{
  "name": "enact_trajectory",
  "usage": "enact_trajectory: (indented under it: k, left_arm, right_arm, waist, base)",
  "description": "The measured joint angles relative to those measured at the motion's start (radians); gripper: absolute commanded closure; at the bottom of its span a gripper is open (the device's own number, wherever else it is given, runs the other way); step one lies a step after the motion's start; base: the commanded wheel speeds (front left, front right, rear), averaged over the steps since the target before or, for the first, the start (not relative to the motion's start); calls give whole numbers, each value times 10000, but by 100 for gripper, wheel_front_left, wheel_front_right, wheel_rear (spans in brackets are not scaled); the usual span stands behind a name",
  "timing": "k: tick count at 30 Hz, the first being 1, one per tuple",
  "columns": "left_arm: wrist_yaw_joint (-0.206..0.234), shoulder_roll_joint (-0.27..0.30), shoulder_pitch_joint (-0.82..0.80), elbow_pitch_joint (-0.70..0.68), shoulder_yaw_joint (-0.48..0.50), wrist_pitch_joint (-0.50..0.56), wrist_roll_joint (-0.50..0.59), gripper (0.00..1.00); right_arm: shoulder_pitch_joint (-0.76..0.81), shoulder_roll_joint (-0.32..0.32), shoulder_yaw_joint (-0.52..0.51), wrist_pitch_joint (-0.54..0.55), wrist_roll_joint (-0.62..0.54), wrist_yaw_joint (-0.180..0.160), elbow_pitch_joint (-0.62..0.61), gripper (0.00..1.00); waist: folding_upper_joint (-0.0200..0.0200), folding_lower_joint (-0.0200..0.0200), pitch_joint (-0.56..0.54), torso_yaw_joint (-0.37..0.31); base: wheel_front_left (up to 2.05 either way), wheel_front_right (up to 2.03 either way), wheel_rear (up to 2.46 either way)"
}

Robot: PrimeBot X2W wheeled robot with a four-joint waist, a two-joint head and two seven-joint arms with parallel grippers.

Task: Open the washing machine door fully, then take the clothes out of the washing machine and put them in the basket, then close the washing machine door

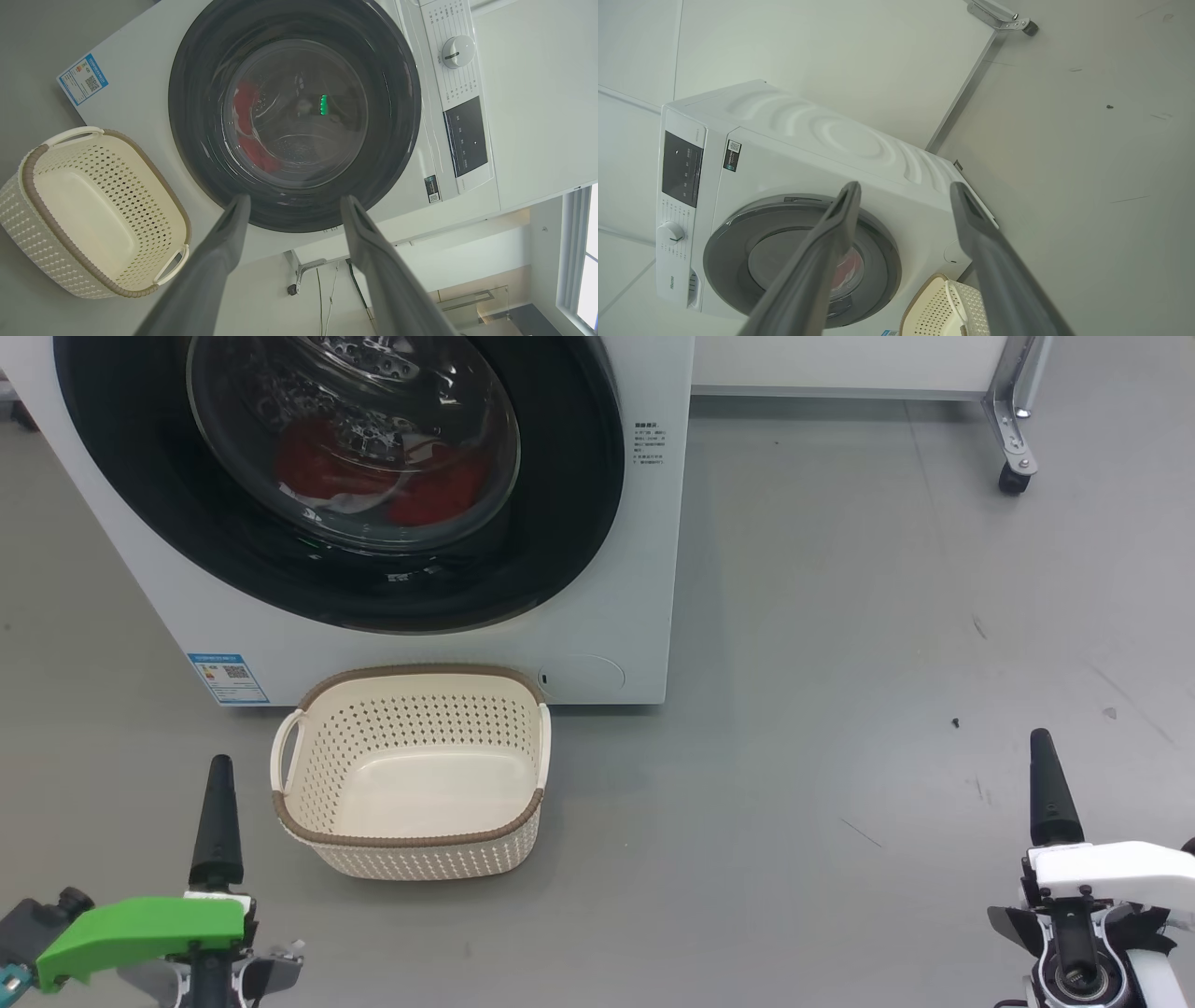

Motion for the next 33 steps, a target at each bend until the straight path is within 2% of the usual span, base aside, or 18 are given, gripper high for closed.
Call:
enact_trajectory:
  k: [17, 20, 33]
  left_arm:
    - [0, 35, 0, -587, -520, -627, 2569, 0]
    - [0, 40, 0, -617, -648, -715, 3191, 0]
    - [44, 157, 1, -635, -1062, -1147, 6027, 0]
  right_arm:
    - [1, -71, 688, -606, -2844, -109, -428, 0]
    - [3, -79, 752, -704, -3290, -268, -458, 0]
    - [16, -184, 1277, -1164, -5440, -545, -445, 0]
  waist:
    - [0, 0, -10, -11]
    - [0, 0, 5, -17]
    - [0, 0, 128, -36]
  base:
    - [0, 0, 0]
    - [0, 0, 0]
    - [0, 0, 0]
